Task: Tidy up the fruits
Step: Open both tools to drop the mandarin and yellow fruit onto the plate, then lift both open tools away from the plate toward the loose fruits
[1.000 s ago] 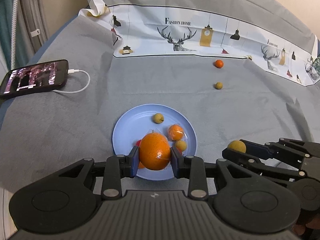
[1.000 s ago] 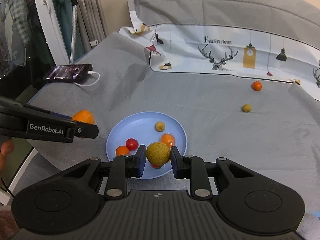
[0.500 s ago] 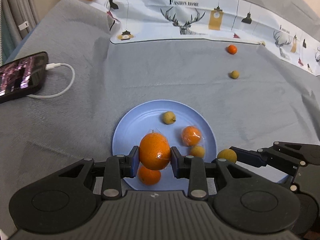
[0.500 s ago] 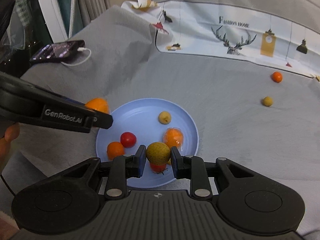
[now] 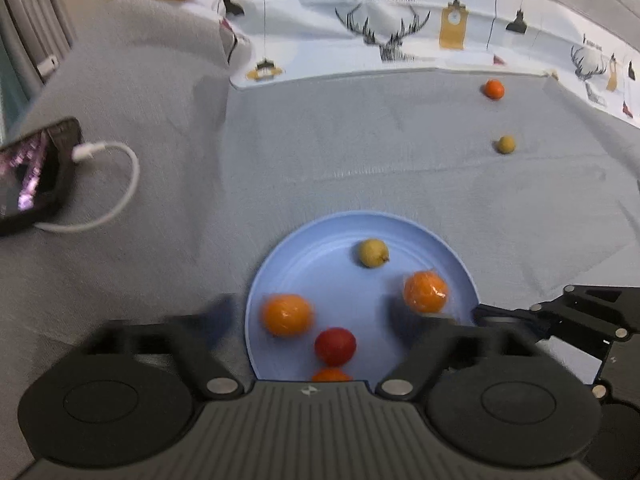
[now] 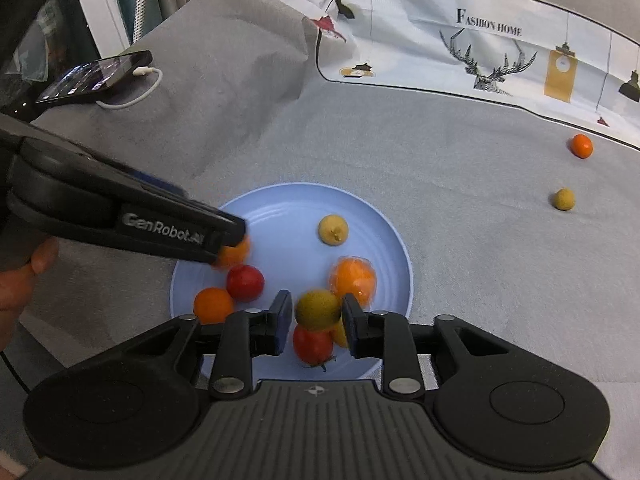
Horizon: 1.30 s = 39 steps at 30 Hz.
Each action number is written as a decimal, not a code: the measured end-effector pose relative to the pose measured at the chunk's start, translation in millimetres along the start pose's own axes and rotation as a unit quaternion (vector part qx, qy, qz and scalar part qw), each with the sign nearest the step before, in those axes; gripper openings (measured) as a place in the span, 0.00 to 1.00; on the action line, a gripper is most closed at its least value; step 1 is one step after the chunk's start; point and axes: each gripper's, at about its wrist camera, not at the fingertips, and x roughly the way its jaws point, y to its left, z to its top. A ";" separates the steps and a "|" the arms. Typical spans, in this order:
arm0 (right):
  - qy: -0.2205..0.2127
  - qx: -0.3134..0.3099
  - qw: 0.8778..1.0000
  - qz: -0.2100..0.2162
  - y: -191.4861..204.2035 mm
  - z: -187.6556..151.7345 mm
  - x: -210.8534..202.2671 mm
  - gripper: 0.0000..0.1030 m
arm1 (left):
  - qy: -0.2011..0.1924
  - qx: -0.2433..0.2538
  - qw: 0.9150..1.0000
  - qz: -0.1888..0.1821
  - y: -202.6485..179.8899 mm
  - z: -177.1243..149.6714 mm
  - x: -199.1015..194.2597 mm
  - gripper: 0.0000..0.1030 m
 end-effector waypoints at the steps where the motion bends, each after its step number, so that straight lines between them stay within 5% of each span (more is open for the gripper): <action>1: 0.002 0.006 1.000 -0.006 -0.6 -0.6 -2.8 0.59 | -0.008 0.000 1.000 -0.004 0.2 -2.1 -5.8 0.99; 2: 0.002 0.012 1.000 -0.013 -1.2 -2.7 -8.2 0.72 | -0.009 0.002 1.000 -0.008 -0.6 -4.0 -10.2 0.99; 6: 0.003 0.016 1.000 -0.020 -1.3 -16.8 -32.9 0.85 | 0.010 0.005 1.000 -0.011 -3.5 -16.7 -24.1 0.99; 14: -0.022 0.030 0.999 -0.035 2.5 -31.3 -85.4 0.95 | 0.034 -0.023 0.999 -0.006 -1.7 -39.4 -66.3 0.99; 39: -0.117 0.015 0.991 -0.064 22.7 -72.3 -192.0 0.99 | 0.000 -0.023 1.000 0.019 -27.5 -79.2 -160.0 1.00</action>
